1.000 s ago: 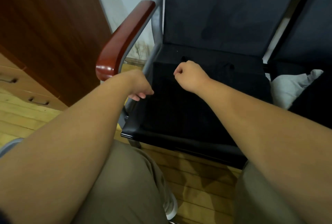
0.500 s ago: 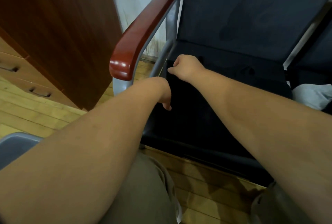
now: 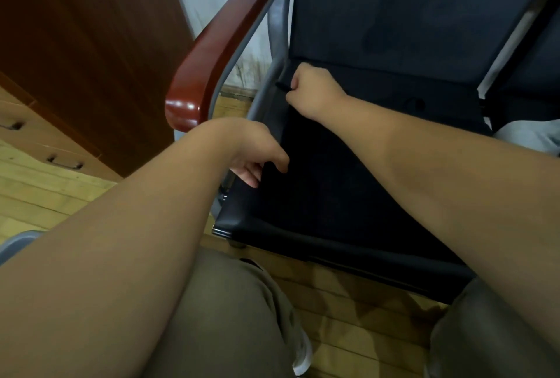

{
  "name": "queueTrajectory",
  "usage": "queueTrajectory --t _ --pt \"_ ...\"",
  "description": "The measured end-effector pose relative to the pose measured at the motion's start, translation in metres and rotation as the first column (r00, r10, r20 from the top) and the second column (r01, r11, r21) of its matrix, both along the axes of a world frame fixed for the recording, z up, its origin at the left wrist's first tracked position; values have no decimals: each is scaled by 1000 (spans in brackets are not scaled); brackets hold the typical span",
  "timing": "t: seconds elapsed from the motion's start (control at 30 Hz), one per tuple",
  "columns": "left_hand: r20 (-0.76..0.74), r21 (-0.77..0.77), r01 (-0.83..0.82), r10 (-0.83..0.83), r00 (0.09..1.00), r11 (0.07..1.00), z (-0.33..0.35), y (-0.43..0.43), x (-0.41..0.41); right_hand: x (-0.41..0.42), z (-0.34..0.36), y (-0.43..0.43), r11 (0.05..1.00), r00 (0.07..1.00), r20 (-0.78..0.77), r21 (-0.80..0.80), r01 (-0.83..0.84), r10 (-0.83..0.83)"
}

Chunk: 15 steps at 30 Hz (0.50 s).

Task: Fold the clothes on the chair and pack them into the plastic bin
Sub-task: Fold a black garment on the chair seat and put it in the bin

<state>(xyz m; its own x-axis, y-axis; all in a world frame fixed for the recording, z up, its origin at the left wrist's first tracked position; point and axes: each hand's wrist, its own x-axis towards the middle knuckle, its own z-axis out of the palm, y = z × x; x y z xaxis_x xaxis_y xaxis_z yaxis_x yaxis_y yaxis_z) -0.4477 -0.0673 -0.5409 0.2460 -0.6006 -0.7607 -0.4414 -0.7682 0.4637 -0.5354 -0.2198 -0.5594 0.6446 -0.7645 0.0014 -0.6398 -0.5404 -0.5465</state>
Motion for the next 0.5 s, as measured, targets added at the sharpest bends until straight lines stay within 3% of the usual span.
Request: queueTrajectory --t 0.1,0.23,0.5 --pt "-128 -39 -37 32 991 999 14 1 -16 -29 5 -6 1000 982 186 18 1 -4" --pt "-252 -86 39 -59 966 996 31 0 -44 -63 17 -17 999 974 224 6 39 -39" --pt "-195 -158 142 -172 966 977 37 -29 -106 -113 34 -46 981 967 177 103 167 -184"
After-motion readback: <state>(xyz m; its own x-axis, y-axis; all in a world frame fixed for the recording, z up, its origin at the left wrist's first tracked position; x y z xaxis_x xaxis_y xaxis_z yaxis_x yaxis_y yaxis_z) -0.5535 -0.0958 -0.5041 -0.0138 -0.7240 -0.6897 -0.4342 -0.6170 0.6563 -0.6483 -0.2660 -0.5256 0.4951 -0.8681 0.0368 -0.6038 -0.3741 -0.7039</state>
